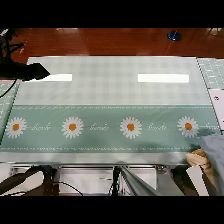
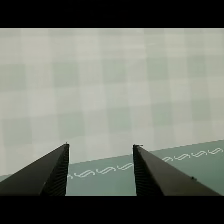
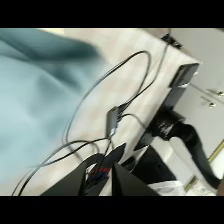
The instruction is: Fold the shirts.
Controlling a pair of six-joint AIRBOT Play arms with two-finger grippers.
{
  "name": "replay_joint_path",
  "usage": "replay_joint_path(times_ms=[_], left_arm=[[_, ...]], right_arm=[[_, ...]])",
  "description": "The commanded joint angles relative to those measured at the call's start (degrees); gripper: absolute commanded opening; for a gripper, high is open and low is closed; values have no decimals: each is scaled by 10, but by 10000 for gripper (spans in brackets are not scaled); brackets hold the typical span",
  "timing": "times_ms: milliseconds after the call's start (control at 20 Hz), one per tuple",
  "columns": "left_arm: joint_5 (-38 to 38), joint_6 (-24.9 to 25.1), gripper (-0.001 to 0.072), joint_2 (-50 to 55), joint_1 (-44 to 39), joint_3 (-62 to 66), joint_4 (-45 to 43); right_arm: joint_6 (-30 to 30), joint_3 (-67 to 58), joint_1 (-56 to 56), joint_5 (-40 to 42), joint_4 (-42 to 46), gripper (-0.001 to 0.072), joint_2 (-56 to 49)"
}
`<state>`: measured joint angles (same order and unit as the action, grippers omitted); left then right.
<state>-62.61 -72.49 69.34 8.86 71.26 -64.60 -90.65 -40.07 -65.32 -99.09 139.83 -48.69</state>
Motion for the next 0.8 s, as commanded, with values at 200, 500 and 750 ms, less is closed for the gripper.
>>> replay_joint_path(times_ms=[200, 500, 750], left_arm=[[2, 0, 470, 0, 0, 0, 0], [126, 43, 615, 13, 0, 0, 1], [130, 39, 604, 57, -49, 21, -2]], right_arm=[[-77, 14, -30, 220, 78, 407, 0], [-45, -162, 163, 759, -405, 339, -67], [144, -393, 472, 499, -751, 349, -299]])
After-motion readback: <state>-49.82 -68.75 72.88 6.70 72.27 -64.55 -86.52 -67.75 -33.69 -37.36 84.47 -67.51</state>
